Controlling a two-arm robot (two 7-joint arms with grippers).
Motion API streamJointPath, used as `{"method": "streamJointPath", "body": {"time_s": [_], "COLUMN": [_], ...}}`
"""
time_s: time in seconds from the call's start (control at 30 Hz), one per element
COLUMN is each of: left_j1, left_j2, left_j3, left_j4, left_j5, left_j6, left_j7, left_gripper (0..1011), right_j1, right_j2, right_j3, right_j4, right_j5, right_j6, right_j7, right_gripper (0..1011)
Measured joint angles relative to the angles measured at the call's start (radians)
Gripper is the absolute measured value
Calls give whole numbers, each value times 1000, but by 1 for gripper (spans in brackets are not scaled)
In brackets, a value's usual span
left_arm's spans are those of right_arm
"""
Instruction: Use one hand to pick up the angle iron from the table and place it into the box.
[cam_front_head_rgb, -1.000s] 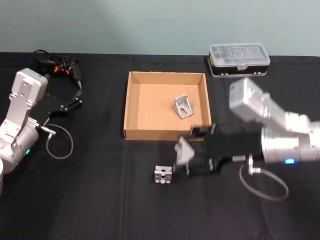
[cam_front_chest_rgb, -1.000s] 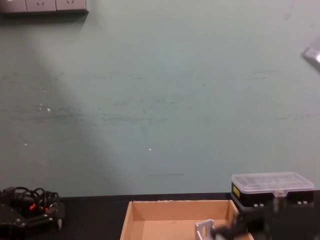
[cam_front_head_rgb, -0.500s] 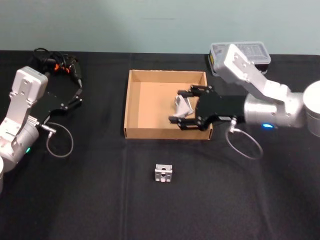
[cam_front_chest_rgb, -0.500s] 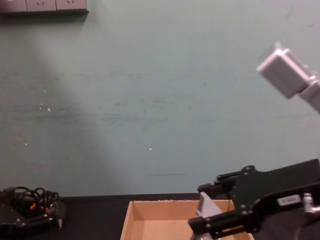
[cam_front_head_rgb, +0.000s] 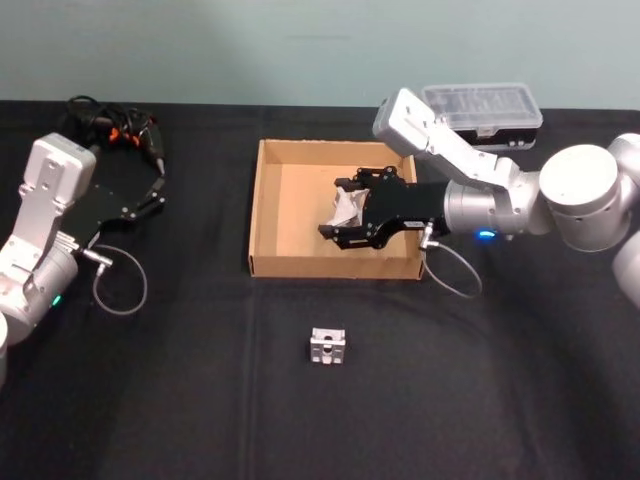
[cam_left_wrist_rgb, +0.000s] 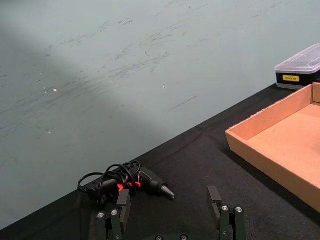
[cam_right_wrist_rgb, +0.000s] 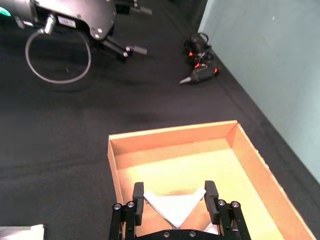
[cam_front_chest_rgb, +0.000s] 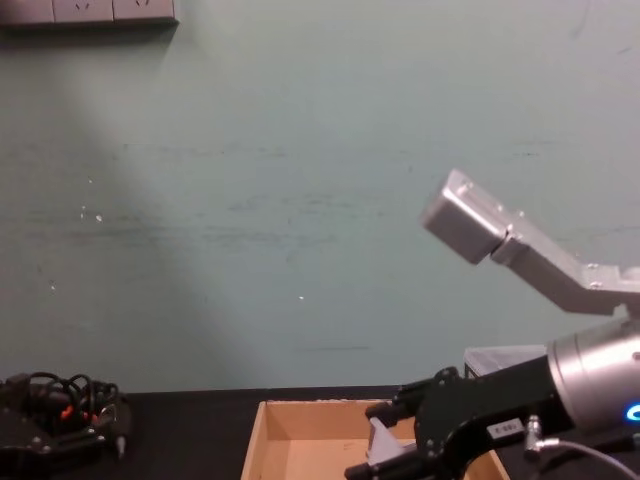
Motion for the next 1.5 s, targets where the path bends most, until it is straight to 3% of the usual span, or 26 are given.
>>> {"method": "streamJointPath", "body": {"time_s": [0.37,0.7,0.83,1.03,1.27,1.43,1.5], "left_j1": [0,0,0,0,0,0,0], "left_j2": [0,0,0,0,0,0,0], "left_j3": [0,0,0,0,0,0,0], "left_j4": [0,0,0,0,0,0,0], "left_j5": [0,0,0,0,0,0,0], "left_j6": [0,0,0,0,0,0,0], "left_j7": [0,0,0,0,0,0,0], "left_gripper": [1000,1000,1000,1000,1000,1000,1000], "right_j1": [23,20,6,-35,-117,-149,-164], "right_j2": [-39,-40,-28,13,113,169,215], "right_j3": [-6,3,19,65,123,127,115], "right_j4": [72,59,26,-75,-266,-346,-403], "right_j5": [-24,-36,-32,7,97,134,151], "right_j6": [-8,-3,3,15,47,69,91], "right_j7": [21,19,10,-5,12,46,83], "right_gripper": [758,998,1003,1003,1003,1003,1003]}}
